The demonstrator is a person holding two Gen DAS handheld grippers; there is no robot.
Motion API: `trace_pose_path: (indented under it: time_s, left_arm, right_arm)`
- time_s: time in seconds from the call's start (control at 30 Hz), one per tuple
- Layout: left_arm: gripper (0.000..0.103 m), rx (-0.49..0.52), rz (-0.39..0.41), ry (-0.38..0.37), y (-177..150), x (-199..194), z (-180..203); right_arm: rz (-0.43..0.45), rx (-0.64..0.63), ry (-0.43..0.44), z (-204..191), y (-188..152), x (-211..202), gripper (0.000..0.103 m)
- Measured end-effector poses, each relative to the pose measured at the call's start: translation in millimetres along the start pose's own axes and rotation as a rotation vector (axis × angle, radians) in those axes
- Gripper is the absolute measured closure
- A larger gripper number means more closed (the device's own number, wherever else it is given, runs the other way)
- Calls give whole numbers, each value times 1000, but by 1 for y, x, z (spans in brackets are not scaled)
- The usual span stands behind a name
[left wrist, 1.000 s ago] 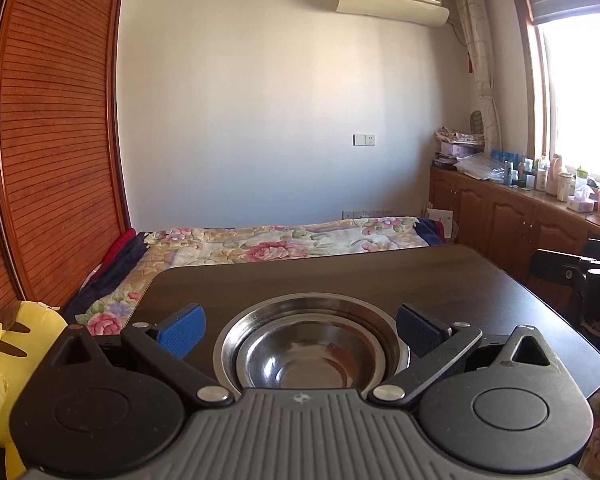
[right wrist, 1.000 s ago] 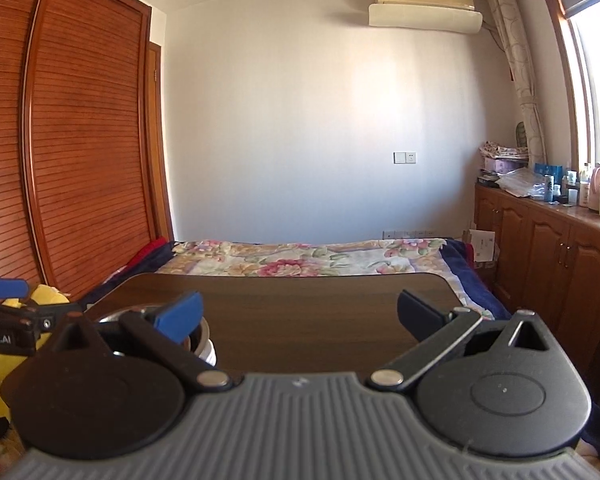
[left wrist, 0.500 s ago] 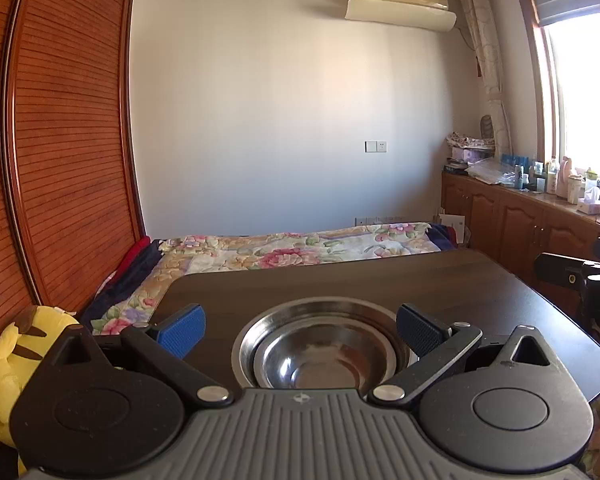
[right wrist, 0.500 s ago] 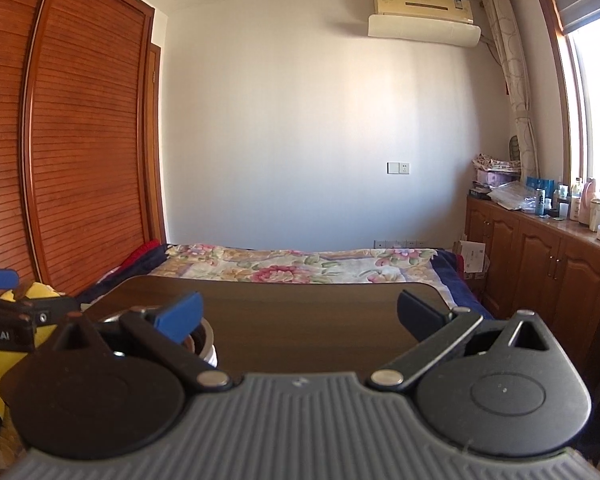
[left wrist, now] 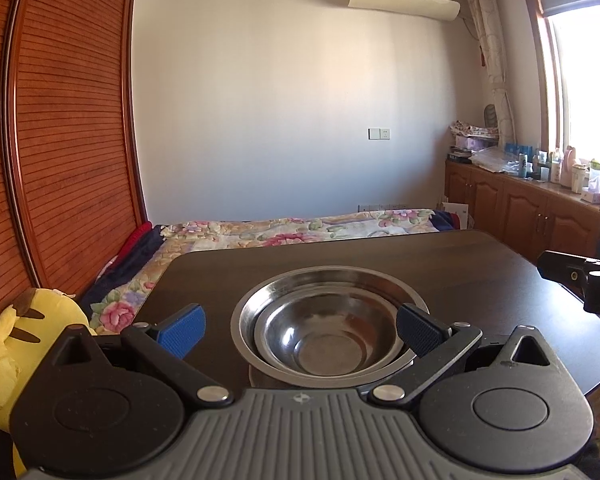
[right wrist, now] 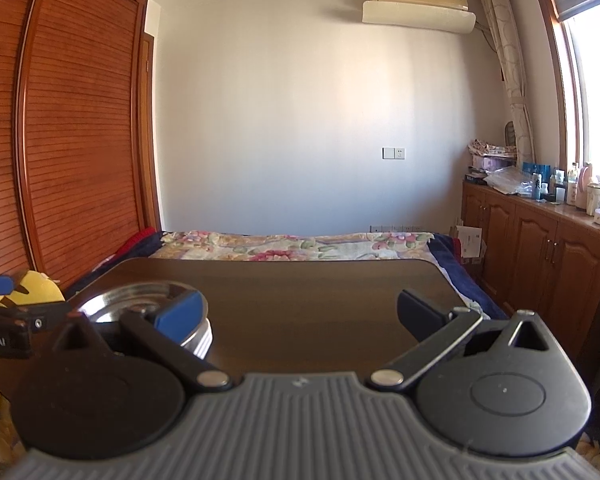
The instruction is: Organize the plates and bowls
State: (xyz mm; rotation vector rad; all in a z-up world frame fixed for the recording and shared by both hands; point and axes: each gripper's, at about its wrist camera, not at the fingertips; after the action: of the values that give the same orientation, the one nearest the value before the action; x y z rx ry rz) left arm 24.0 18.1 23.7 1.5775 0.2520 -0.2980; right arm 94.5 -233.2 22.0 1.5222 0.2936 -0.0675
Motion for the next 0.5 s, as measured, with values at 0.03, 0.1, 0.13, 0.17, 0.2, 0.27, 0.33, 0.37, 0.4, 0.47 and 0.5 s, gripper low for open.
trace_pose_path:
  time_s: [0.03, 0.1, 0.13, 0.17, 0.2, 0.27, 0.33, 0.37, 0.4, 0.47, 0.5]
  left_arm:
    - [0, 1, 0, 1, -1, 0, 1]
    - [0, -2, -5, 1, -4, 1, 0]
    - [0, -5, -8, 0, -6, 3, -1]
    - [0, -7, -11, 0, -7, 4, -1]
    - [0, -8, -14, 2, -10, 5, -1]
    - [0, -10, -20, 4, -13, 8, -2]
    - [0, -11, -26, 5, -16, 9, -2]
    - [0, -12, -28, 5, -17, 9, -2]
    - [0, -12, -28, 4, -18, 9, -2]
    - [0, -15, -32, 3, -18, 9, -3]
    - [0, -14, -32, 3, -19, 9, -2]
  right_arm:
    - [1, 4, 1, 0, -1, 0, 0]
    - [1, 7, -1, 0, -3, 0, 0]
    - [1, 5, -3, -1, -4, 0, 0]
    - [2, 2, -4, -1, -6, 0, 0]
    - [0, -1, -6, -1, -7, 0, 0]
    - [0, 4, -5, -1, -9, 0, 0]
    - [3, 10, -3, 0, -10, 1, 0]
    - [5, 11, -4, 1, -11, 1, 0]
    - [7, 9, -6, 1, -12, 1, 0]
    - [5, 9, -6, 1, -14, 2, 0]
    - [3, 9, -4, 0, -15, 3, 0]
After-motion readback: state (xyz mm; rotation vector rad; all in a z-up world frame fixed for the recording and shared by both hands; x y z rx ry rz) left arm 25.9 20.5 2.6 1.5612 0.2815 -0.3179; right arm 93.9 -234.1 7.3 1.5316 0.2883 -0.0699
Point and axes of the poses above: each gripper's, at about its wrist camera, not at the fingertips, and x roughly the way its jaws point, z to its right, y to its top, and after that the axes turned 3 degrees about -x, right-handed
